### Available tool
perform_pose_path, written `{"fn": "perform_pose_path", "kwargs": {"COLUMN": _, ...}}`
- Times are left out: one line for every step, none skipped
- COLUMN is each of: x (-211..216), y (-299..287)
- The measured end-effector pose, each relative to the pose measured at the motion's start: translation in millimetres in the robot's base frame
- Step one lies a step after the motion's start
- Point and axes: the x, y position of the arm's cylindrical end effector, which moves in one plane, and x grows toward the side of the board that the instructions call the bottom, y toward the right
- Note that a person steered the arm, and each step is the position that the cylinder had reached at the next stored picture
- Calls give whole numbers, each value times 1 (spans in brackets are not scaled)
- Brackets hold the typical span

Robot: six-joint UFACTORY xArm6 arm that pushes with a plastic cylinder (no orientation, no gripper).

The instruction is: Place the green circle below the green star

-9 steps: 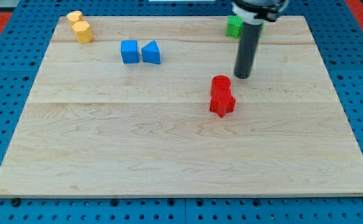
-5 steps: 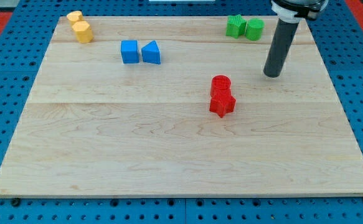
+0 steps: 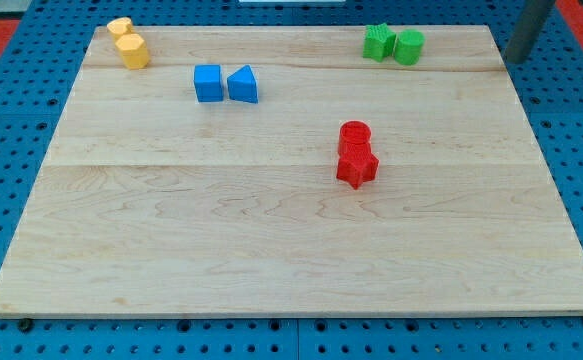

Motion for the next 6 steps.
{"fn": "perform_pose_path", "kwargs": {"x": -43, "y": 0}}
{"fn": "perform_pose_path", "kwargs": {"x": -57, "y": 0}}
{"fn": "perform_pose_path", "kwargs": {"x": -57, "y": -33}}
{"fn": "perform_pose_path", "kwargs": {"x": -57, "y": -63}}
{"fn": "perform_pose_path", "kwargs": {"x": -57, "y": -106}}
{"fn": "perform_pose_path", "kwargs": {"x": -53, "y": -130}}
